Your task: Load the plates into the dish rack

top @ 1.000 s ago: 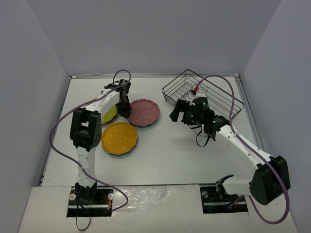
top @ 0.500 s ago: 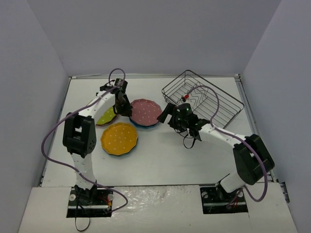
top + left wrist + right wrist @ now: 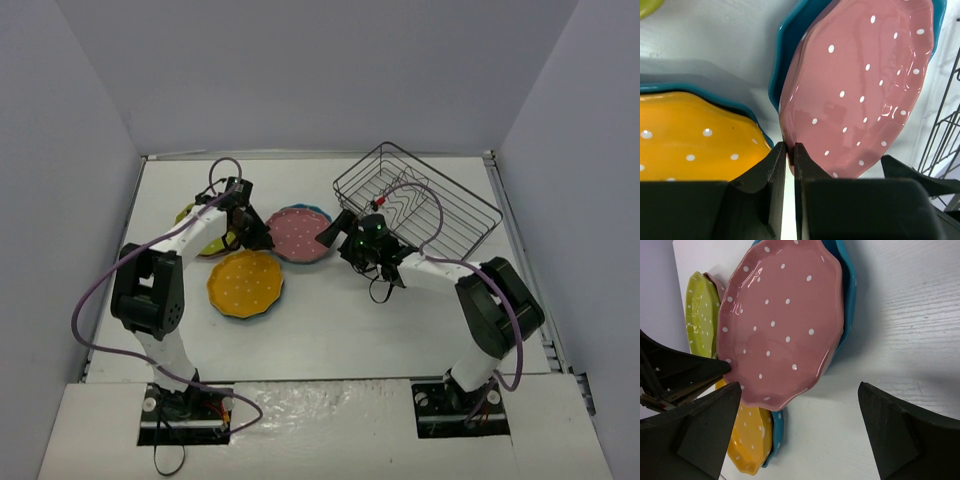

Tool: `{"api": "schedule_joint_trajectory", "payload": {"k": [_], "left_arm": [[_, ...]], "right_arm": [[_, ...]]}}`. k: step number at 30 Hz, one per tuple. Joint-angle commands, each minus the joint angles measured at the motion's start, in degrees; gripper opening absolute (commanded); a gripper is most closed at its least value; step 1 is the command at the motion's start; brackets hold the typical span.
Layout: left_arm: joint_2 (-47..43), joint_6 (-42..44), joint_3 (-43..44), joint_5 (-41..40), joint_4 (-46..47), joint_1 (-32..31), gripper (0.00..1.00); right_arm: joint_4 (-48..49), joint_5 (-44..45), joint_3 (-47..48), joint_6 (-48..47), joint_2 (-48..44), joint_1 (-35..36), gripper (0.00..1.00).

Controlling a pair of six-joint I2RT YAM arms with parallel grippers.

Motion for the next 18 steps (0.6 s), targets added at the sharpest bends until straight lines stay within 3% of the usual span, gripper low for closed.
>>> {"api": "schedule_joint_trajectory", "payload": {"k": [1, 18], "left_arm": [[-5.73, -4.52, 0.4, 7.7, 8.23, 0.09, 0.0], [-8.64, -6.83, -3.94, 12.27, 11.83, 0.09, 0.0]], "right_arm": [[7.07, -1.0, 0.74, 2.41, 1.72, 0.66, 1.0], [14.45, -3.47, 1.45, 5.81, 7.33, 0.76, 0.95]]}}
